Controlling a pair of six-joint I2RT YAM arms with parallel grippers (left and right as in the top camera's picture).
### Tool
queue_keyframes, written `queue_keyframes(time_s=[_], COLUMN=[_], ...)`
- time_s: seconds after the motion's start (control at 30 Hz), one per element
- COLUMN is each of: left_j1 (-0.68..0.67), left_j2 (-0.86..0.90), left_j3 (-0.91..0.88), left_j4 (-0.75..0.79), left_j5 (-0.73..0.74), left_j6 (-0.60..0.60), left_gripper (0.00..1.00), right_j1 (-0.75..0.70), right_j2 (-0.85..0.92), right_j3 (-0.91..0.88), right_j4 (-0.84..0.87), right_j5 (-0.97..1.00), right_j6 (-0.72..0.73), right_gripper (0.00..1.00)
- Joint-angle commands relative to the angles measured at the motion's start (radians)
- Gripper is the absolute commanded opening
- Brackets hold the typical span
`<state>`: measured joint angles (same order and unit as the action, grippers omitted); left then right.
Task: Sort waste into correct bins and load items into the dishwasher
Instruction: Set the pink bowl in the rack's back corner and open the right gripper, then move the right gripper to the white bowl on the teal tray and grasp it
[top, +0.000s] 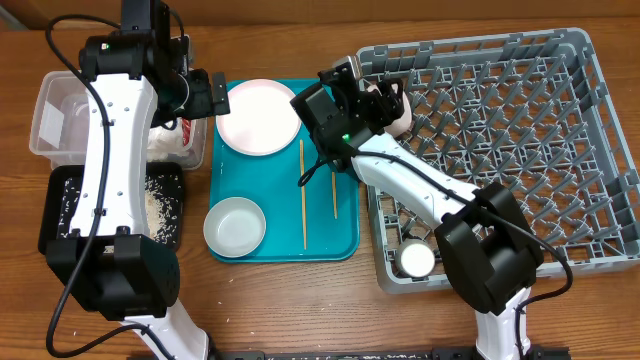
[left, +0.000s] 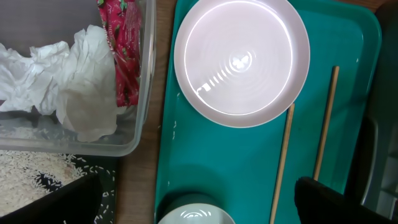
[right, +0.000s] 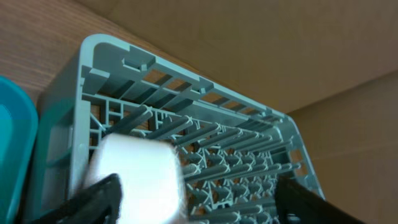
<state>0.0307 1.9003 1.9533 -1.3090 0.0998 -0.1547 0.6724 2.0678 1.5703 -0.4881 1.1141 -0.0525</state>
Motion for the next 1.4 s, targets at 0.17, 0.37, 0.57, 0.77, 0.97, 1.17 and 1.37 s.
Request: queue_keyframes(time_s=[0.17,0.37,0.57,0.77,0.97,1.17,1.37], left_j1=[0.002,0.002,0.002,0.002,0.002,0.002,0.002], left_j2=[-0.002,-0.002,-0.002,-0.002,-0.002,-0.002,-0.002], left_j3=[0.019,0.019,0.019,0.019,0.019,0.019,0.019], left_j4=[0.004,0.004,0.004,0.004,0.004,0.004,0.004], left_j5=[-0.006,-0.006,-0.006,-0.006,-0.006,-0.006,-0.006], left_j6=[0.005,0.005,0.005,0.005,0.005,0.005,0.005], left_gripper=[1.00,1.00,1.00,1.00,1.00,1.00,1.00], right_j1=[0.028,0.034,0.039,0.101,0.151,0.170,0.171], right_j2=[-0.160,-0.230,-0.225,-0.221,-0.167,-0.083,-0.026], right_j3=[0.016,0.015,-0.026,-0.154,-0.195,-0.195,-0.174], right_j4=[-0.080,-0.227,-0.292,-0.164,-0.089,-0.068,-0.050], right_j5=[-0.448,-1.065,-1.442,-1.405,-1.366,-1.358,-1.400], right_j6=[0.022,0.220,0.389,0.518,0.644,0.687,0.700], right_gripper=[0.95,0.95,0.92,0.75,0.63,0.55,0.46])
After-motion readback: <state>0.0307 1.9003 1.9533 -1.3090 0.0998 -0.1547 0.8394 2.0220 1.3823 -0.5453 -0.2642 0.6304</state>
